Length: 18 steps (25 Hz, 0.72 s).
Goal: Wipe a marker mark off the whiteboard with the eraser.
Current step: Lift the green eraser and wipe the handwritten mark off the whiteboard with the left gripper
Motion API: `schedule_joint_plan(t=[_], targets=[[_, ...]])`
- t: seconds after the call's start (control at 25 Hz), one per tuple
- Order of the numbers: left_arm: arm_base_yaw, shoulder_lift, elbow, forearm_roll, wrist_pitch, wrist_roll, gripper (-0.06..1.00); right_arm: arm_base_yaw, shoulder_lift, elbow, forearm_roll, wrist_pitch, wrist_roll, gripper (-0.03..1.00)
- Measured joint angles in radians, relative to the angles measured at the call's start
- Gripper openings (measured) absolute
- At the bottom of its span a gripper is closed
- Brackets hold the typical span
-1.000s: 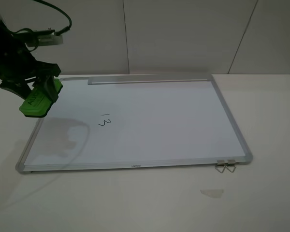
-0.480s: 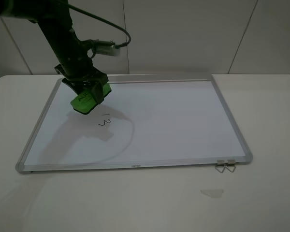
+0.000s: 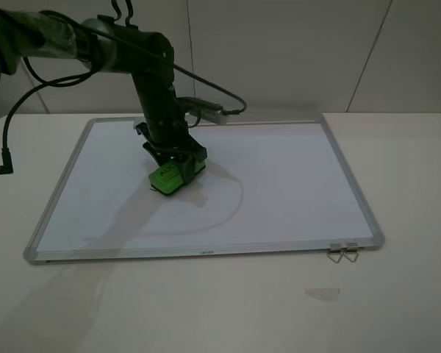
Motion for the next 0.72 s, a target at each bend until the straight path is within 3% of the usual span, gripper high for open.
schedule_joint_plan(t=[0.28,0.72], targets=[[-0.007,0.022,-0.009,0.105,0.033,-0.004,0.59,0.000,0.000,0.000,0.000,0.000,0.000,0.82],[0.028,0.029,-0.016,0.100,0.011,-0.028,0.59,0.000,0.000,0.000,0.000,0.000,0.000,0.82]])
